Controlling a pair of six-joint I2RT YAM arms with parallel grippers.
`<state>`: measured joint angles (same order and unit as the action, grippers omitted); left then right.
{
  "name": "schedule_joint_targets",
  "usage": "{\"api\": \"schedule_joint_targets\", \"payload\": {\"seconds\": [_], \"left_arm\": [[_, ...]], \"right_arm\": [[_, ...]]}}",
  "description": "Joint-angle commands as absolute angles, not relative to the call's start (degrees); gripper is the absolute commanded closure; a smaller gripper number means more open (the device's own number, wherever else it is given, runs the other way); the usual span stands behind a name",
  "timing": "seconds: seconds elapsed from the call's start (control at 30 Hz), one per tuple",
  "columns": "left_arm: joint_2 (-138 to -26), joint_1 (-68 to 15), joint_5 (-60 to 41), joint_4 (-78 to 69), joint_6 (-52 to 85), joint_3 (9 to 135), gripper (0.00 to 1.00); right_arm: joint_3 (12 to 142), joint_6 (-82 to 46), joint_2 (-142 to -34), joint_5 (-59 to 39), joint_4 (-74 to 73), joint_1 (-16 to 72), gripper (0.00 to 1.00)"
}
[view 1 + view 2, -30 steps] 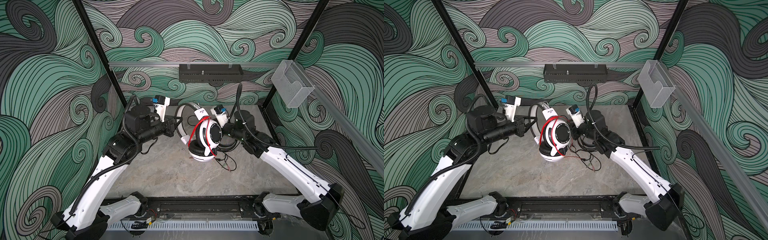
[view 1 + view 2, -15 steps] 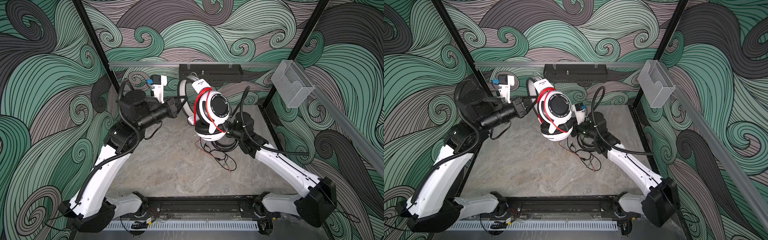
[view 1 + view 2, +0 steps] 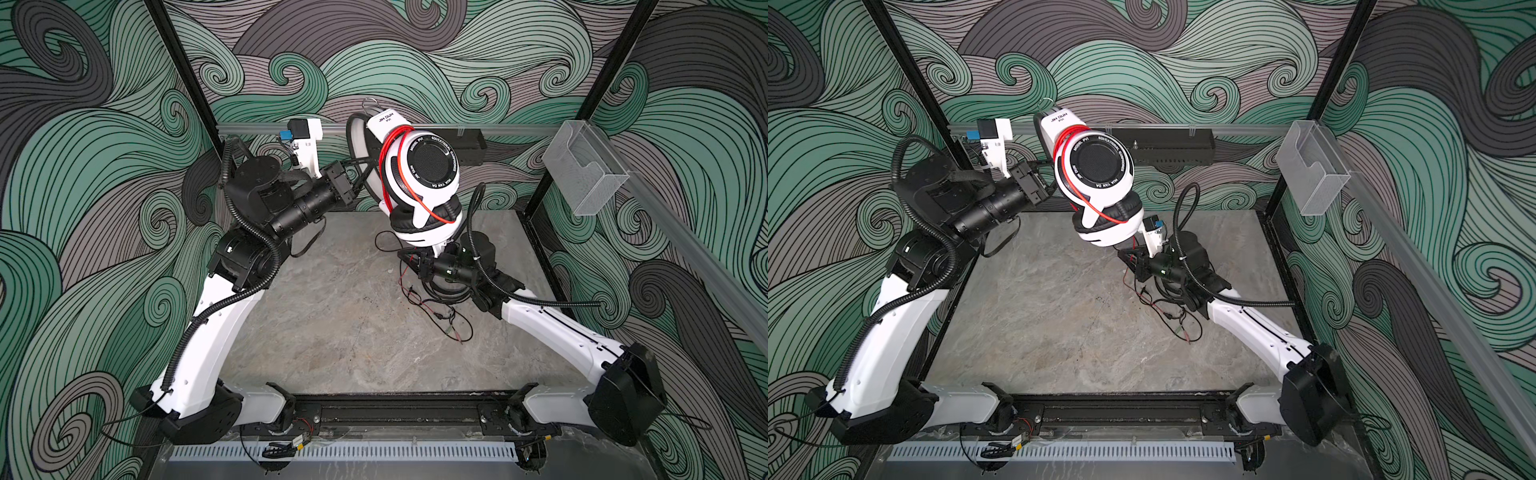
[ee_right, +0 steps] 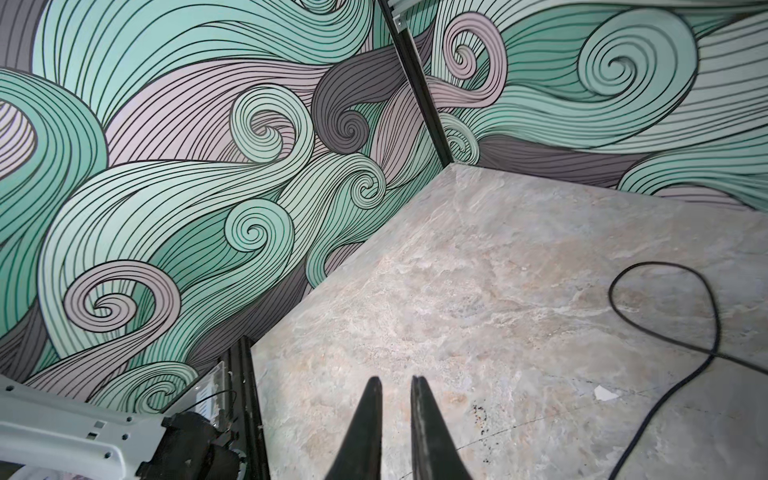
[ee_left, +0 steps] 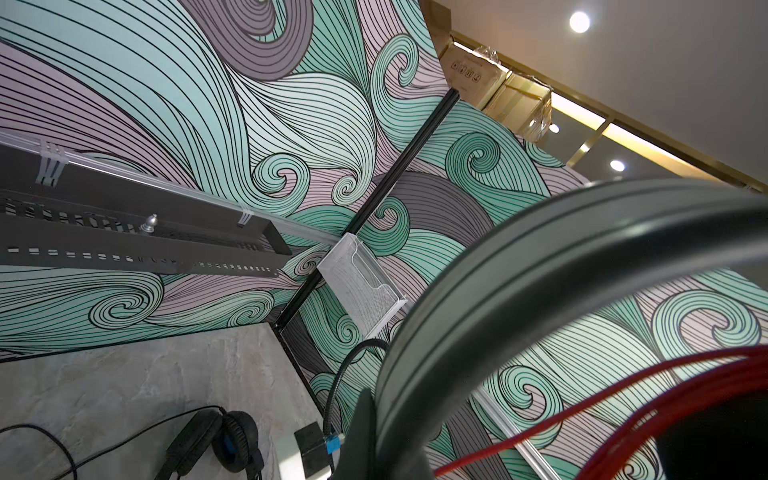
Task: Wrap the headphones
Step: 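Raise headphones with left gripper while right gripper pulls red cable taut below, then lower headphones with left gripper while right gripper wraps cable around headband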
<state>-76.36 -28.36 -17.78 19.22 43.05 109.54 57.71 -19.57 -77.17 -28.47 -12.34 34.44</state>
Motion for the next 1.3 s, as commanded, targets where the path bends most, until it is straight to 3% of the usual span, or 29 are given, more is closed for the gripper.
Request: {"api": "schedule_joint_targets", "payload": {"seconds": [0.0,0.13,0.23,0.47,0.63,0.97,1.27], "left_arm": [[-76.0,-27.18,-17.14,12.78,48.35,112.5,1.0],[-76.11,-25.94,-15.87,12.02,49.71,112.45,1.0],[-75.27,-25.07,-9.66,12.27,50.13,110.79,1.0],[-74.81,-24.34,11.7,17.6,50.08,107.84,1.0],[-76.33,-24.43,20.65,22.69,50.24,106.68,1.0],[-80.34,-29.66,39.91,22.6,26.55,95.2,1.0],[-76.56,-34.42,43.87,20.08,9.8,81.43,1.0]], "right_arm": [[57.39,-20.1,-78.83,-30.34,-14.75,35.87,0.91],[57.52,-19.16,-79.13,-30.82,-13.76,37.74,1.0],[58.19,-15.07,-77.59,-29.4,-8.17,39.6,1.0],[60.82,-0.36,-72.18,-14.91,12.6,47.26,1.0],[64.1,4.18,-69.46,-6.09,23.11,50.84,1.0],[78.56,9.3,-72.49,0.32,36.8,57.6,1.0],[95.05,16.63,-78.32,10.44,48.1,58.93,1.0]]}}
